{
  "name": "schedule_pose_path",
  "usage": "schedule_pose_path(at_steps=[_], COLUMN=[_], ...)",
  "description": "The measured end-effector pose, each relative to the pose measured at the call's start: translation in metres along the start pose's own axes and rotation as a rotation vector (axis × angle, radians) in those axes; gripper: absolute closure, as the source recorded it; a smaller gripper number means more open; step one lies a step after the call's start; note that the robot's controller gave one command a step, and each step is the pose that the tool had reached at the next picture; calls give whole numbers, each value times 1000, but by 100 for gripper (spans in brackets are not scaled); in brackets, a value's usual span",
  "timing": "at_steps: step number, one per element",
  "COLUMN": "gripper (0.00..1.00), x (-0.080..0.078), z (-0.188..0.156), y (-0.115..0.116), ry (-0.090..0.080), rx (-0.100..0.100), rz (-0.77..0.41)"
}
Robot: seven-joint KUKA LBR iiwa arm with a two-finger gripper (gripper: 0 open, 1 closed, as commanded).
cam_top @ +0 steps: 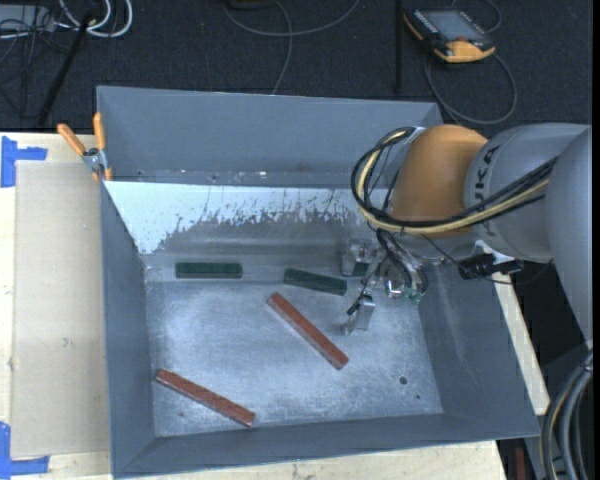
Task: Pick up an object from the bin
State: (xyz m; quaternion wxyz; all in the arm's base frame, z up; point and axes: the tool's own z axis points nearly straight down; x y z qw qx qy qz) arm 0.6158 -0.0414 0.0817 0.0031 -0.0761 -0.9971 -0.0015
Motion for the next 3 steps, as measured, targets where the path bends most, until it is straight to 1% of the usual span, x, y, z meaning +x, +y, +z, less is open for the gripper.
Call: schedule_pose_path(at_steps=[1, 2, 3], gripper=[0, 100, 100], x=[1, 1, 18], z=[12, 11, -156], y=[18, 18, 25], ry=[-7, -7, -15], rx=[1, 3, 0], rz=[78, 74, 54])
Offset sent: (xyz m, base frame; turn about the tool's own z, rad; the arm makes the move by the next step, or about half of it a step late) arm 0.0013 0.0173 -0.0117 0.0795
